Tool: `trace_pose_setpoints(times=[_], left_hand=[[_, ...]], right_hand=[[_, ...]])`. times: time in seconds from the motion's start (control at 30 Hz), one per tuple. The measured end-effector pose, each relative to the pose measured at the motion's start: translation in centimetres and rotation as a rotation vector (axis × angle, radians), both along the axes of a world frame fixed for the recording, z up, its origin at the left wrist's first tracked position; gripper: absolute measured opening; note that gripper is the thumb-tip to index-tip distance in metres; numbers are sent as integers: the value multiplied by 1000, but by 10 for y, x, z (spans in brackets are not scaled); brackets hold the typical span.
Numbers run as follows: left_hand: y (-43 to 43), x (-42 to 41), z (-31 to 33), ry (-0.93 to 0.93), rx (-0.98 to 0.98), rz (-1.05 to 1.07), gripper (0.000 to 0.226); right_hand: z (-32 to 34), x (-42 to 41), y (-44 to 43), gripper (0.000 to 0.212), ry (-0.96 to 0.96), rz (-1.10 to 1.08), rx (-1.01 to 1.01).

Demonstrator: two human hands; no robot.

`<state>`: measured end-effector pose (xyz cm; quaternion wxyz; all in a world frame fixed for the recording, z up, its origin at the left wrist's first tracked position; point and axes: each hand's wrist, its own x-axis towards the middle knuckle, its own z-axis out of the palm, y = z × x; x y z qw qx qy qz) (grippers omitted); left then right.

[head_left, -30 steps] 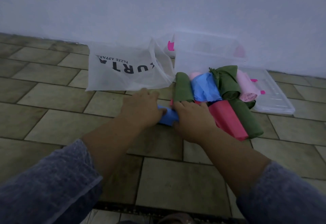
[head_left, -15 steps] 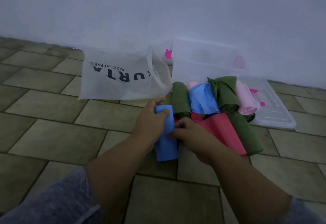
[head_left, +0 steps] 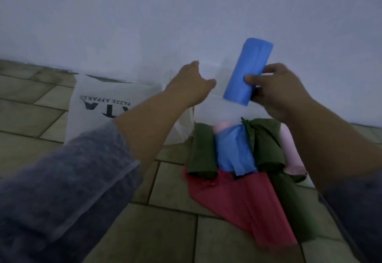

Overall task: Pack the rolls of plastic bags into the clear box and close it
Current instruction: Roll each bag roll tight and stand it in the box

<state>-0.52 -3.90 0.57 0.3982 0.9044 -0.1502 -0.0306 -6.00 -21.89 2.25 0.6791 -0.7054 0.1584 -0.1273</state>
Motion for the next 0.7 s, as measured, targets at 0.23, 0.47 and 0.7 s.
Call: trace_pose_setpoints(times=[0.23,0.47,0.7], left_hand=[[-20,35,-22,87,351,-70,82],[-20,34,-28,35,399,-68,84],[-19,33,-28,49,401,-84,83]], right_hand=[[-25,98,0,25,538,144,-496],[-48,133,30,37,663,501,-1044],[-47,138,15,20,678,595,-1014]])
